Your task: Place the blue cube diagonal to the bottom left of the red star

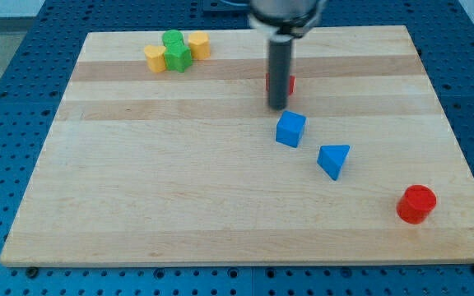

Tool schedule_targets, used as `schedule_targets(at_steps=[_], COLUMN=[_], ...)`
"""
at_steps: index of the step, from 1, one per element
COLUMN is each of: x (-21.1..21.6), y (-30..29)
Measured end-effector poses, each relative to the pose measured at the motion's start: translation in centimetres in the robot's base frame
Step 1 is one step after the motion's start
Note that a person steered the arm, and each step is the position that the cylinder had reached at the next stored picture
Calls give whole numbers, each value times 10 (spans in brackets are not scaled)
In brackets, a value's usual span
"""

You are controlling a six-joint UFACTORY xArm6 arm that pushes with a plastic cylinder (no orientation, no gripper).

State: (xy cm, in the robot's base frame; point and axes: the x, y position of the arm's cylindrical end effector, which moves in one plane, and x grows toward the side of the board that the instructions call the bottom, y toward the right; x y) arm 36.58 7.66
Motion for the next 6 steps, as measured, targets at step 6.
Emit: schedule_targets(at_steps=[6], x=[71], y=[-23])
